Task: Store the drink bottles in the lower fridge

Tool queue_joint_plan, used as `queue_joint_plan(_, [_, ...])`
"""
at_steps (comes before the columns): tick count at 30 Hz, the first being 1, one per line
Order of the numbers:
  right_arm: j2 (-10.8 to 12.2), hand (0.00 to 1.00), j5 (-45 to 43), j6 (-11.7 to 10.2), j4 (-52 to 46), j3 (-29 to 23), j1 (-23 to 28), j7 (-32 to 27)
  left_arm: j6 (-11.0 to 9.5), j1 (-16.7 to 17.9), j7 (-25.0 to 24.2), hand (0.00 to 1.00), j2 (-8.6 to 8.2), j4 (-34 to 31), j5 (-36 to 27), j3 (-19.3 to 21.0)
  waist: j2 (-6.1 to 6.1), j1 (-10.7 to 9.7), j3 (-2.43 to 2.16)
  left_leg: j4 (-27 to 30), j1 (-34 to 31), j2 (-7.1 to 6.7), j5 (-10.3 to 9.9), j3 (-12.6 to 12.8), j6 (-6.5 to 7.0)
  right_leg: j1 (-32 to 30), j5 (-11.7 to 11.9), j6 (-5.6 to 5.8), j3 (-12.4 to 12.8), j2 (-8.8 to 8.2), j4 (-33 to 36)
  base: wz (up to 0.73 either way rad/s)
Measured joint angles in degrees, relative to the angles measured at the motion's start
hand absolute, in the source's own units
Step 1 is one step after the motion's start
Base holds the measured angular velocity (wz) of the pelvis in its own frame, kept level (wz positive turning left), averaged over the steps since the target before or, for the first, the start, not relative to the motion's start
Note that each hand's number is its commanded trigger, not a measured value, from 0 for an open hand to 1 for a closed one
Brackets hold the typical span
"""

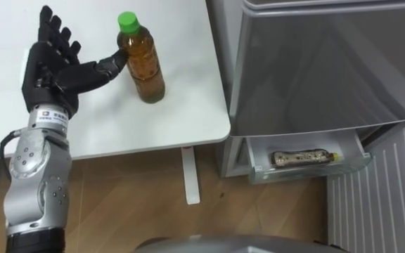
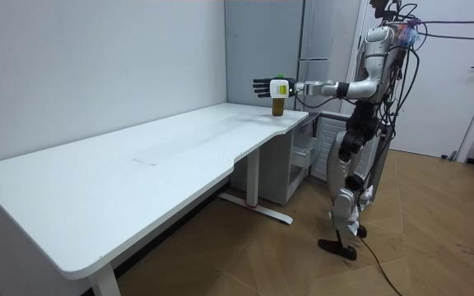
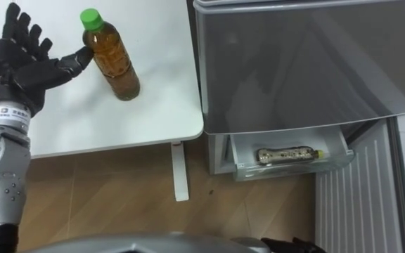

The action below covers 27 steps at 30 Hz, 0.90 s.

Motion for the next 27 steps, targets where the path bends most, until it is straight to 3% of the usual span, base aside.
queue_joint_plan(12, [-0.1, 0.00, -1.0, 0.0, -0.1, 0.5, -0.8, -0.1, 0.7, -0.4, -2.7, 0.00, 0.01, 0.0, 0.8, -1.2, 0.12, -0.5, -0.02, 0.3, -0.8, 0.05, 0.0, 0.4, -0.03, -0.8, 0.0, -0.05, -0.1, 0.02, 0.1, 0.00])
queue_joint_plan(16, [-0.2, 0.00, -1.0, 0.0, -0.6, 0.5, -0.7, -0.1, 1.3, -1.7, -2.6, 0.00, 0.01, 0.0, 4.0, -1.5, 0.69, -1.1, 0.03, 0.5, -0.9, 0.09, 0.0, 0.5, -0.01, -0.9, 0.1, -0.17, -0.1, 0.02, 0.1, -0.01])
queue_joint_plan(22, [-0.4, 0.00, -0.8, -0.1, -1.6, 0.5, -0.6, -0.7, 1.3, -1.8, -2.6, 0.00, 0.01, 0.0, 4.1, -2.2, 1.67, -1.9, 0.02, 0.6, -0.8, 0.22, 0.0, 0.6, -0.03, -0.9, 0.2, -0.28, 0.1, 0.10, 0.1, -0.01])
queue_joint_plan(27, [-0.3, 0.00, -0.7, -0.2, -1.6, 0.5, -0.7, -0.7, 1.3, -1.8, -2.6, 0.00, 0.01, 0.0, 4.0, -2.2, 1.69, -2.5, 0.04, 0.5, -0.7, 0.24, 0.0, 0.7, -0.03, -0.9, 0.2, -0.28, 0.3, 0.14, 0.1, -0.01])
